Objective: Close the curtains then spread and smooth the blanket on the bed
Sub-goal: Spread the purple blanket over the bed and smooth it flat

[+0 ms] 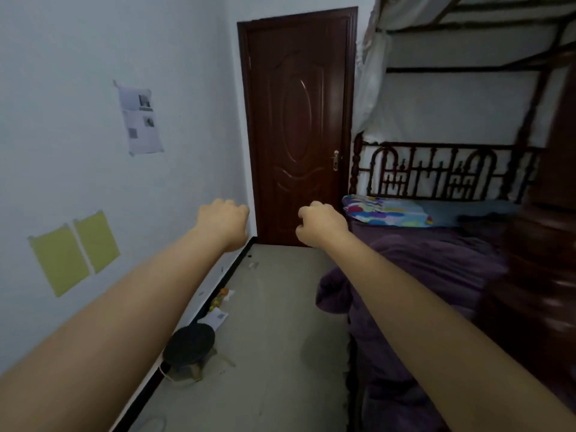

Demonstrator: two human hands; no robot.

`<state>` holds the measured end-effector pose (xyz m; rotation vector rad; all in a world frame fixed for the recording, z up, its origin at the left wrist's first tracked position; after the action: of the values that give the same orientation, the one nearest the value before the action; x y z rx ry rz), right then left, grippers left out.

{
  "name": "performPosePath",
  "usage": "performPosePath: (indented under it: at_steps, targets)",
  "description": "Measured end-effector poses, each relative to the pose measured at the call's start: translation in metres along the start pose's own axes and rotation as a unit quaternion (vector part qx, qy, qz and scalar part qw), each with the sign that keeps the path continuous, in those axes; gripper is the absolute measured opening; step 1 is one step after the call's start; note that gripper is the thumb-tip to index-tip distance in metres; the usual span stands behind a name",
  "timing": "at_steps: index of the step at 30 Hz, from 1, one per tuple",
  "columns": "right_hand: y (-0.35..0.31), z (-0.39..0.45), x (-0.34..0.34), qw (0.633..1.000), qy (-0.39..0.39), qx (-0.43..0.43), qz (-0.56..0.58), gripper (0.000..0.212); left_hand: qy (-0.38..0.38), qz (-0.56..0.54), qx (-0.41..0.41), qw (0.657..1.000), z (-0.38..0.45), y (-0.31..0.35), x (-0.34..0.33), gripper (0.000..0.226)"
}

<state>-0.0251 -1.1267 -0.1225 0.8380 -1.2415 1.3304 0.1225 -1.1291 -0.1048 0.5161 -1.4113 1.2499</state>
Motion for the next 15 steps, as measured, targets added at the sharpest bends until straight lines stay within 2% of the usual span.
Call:
performPosePath:
  at_steps: [7,10,15]
  targets:
    - [0.019,0.122,-0.052,0.994,-0.011,-0.1,-0.037,0.037,-0.008,-0.027,-0.095,0.995,0.136,-0.02,-0.068,0.031]
    - [0.046,0.153,-0.076,0.989,-0.033,-0.139,-0.032,0.037,-0.019,-0.047,-0.142,0.989,0.184,0.003,-0.094,0.032]
    - [0.123,0.203,-0.093,0.973,-0.04,-0.223,-0.04,0.037,-0.008,-0.057,-0.241,0.969,0.27,0.077,-0.112,0.039]
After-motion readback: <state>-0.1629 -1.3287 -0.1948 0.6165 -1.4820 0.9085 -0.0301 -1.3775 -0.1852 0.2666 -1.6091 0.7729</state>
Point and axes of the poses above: each hand's wrist, its own z-axis towards the middle knuckle, its own x-axis out of the back of the hand, y = z × x, the point moved 8 cm from there along z, towards the middle knuckle, and after that the axes turned 14 degrees about -x, right-handed, at the moved point
